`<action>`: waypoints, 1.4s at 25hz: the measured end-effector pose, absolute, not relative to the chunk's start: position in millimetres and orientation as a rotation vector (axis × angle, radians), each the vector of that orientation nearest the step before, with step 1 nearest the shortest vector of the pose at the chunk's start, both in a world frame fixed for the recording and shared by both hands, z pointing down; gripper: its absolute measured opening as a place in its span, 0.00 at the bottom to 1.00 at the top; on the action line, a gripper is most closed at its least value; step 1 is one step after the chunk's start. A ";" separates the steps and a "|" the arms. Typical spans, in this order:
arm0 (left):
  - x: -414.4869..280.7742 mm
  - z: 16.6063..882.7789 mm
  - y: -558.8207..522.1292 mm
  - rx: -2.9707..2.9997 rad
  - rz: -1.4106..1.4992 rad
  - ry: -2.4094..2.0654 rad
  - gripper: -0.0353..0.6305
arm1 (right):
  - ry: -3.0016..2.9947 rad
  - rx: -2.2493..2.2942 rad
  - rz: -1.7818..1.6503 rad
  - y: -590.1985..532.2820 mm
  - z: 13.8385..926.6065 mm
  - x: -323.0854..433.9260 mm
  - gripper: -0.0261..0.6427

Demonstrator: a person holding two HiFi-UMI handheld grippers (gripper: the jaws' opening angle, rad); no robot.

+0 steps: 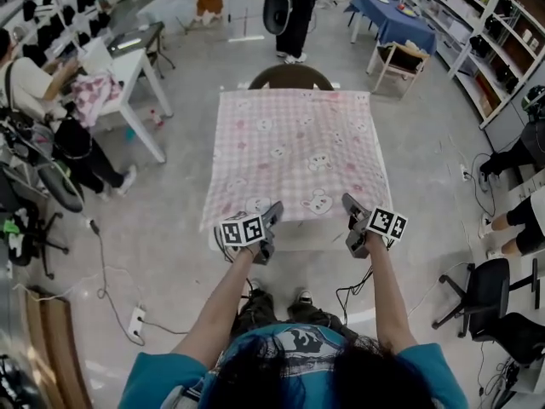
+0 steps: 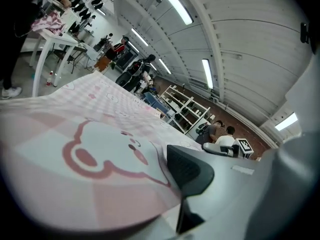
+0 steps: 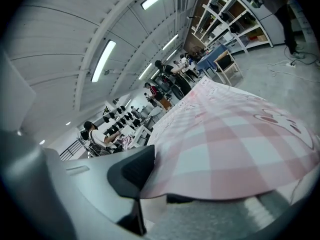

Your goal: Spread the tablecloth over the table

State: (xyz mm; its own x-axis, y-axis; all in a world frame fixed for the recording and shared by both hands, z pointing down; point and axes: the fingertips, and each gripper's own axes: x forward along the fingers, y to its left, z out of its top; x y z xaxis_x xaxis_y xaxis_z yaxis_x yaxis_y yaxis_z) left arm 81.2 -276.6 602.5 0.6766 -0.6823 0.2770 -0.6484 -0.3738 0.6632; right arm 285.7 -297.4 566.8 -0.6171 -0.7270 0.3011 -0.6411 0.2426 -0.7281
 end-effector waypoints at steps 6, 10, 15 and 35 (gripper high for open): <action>92.5 638.5 -251.8 2.050 0.083 -1.053 0.18 | 2.355 -1.283 -1.467 -270.9 609.2 296.5 0.13; 95.6 663.1 -239.1 1.982 0.191 -1.101 0.19 | 2.342 -1.274 -1.558 -253.9 635.3 299.4 0.10; 90.8 683.8 -232.6 1.918 0.280 -1.199 0.20 | 2.305 -1.269 -1.653 -240.4 665.1 298.9 0.08; 74.5 705.4 -166.4 1.713 0.351 -1.431 0.49 | 2.355 -1.267 -1.708 -198.1 696.8 318.1 0.25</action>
State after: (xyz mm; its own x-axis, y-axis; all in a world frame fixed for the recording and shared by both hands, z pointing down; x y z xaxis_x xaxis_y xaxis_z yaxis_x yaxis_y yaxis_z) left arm 74.5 -166.4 705.4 0.3046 -0.6657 0.6812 -0.9052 0.0203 0.4245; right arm 318.1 -198.1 696.8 -0.6806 -0.5755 0.4535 -0.6097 0.1017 -0.7861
